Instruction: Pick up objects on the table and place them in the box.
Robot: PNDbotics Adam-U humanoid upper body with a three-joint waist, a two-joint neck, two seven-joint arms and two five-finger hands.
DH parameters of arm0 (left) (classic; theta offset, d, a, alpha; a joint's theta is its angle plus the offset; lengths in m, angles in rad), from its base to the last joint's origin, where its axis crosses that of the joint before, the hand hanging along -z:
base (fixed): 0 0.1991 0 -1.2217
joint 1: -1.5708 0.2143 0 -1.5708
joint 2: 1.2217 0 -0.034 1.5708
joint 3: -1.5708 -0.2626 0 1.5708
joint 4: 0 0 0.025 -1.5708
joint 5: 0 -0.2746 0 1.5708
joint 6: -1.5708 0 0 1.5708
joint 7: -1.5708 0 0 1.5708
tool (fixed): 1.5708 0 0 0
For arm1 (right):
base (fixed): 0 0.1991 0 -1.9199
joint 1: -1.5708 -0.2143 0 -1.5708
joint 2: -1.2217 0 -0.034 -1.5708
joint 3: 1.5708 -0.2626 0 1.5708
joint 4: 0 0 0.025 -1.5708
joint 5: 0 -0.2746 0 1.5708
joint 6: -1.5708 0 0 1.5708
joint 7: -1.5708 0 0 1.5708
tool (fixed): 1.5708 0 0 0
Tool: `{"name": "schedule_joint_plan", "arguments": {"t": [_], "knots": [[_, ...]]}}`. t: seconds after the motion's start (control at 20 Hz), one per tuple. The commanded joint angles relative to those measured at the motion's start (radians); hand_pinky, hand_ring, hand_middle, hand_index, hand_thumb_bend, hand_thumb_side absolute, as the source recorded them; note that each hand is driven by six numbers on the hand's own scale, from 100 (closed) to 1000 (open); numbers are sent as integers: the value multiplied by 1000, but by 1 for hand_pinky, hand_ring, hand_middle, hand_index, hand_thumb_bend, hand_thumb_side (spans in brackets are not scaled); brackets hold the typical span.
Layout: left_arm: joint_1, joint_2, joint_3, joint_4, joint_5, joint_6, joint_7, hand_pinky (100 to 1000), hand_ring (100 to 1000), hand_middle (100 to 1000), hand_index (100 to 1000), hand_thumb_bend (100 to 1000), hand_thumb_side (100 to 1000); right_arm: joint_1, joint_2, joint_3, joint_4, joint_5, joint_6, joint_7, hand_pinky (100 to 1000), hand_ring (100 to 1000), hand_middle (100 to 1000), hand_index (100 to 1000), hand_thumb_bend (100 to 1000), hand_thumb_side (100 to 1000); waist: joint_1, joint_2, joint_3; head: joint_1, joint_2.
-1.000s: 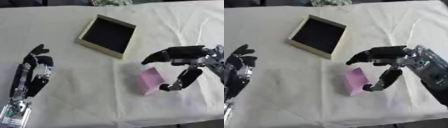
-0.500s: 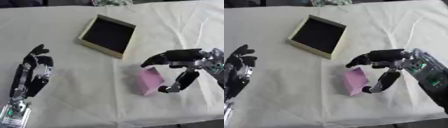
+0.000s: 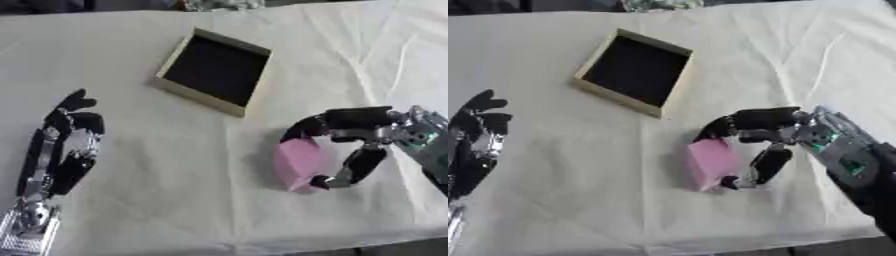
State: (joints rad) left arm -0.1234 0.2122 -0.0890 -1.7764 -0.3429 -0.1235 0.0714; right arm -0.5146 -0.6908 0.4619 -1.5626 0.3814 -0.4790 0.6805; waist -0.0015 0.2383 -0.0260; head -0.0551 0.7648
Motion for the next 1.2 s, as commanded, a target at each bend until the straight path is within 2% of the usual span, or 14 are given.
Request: {"name": "schedule_joint_plan", "arguments": {"t": [0.05, 0.15, 0.3, 0.35, 0.4, 0.75, 0.95, 1.2], "knots": [[-6, 11, -1, -11, 3, -2, -3, 746, 725, 768, 943, 203, 723, 1, -19, -7, 5, 15, -235, 227, 888, 886, 859, 852, 304, 401, 0, -11, -1, -1, 5], [-6, 11, 0, -11, 3, -2, -2, 746, 725, 768, 943, 203, 723, 8, -23, -18, -7, 6, -235, 227, 886, 879, 847, 770, 279, 389, 0, -11, -2, 0, 5], [-6, 11, 0, -11, 4, -2, -2, 746, 725, 768, 943, 203, 723, 12, -28, -26, -20, -6, -228, 227, 886, 879, 847, 770, 279, 389, 0, -11, -2, 0, 5], [-6, 11, 0, -11, 4, -2, -2, 746, 726, 769, 943, 202, 723, 12, -28, -27, -22, -8, -226, 226, 879, 861, 825, 583, 179, 375, 0, -11, -2, 0, 5], [-6, 11, 1, -11, 3, -2, -1, 746, 726, 769, 943, 200, 724, 12, -28, -37, -29, -15, -223, 224, 879, 857, 819, 569, 200, 357, 0, -11, -4, 2, 5], [-5, 12, 3, -11, 2, -1, 0, 747, 728, 769, 943, 197, 725, 9, -67, -114, -100, -99, -193, 226, 882, 857, 813, 524, 179, 339, -2, -13, -8, 9, 5], [-6, 14, 3, -11, 2, -1, 0, 747, 729, 769, 942, 197, 725, -21, -119, -157, -133, -148, -168, 220, 889, 862, 819, 525, 190, 324, -4, -15, -10, 11, 5], [-9, 17, 1, -14, 3, -1, -1, 747, 729, 769, 942, 198, 724, -87, -179, -195, -146, -159, -156, 199, 899, 870, 830, 529, 214, 301, -5, -15, 0, 9, 5]]}}
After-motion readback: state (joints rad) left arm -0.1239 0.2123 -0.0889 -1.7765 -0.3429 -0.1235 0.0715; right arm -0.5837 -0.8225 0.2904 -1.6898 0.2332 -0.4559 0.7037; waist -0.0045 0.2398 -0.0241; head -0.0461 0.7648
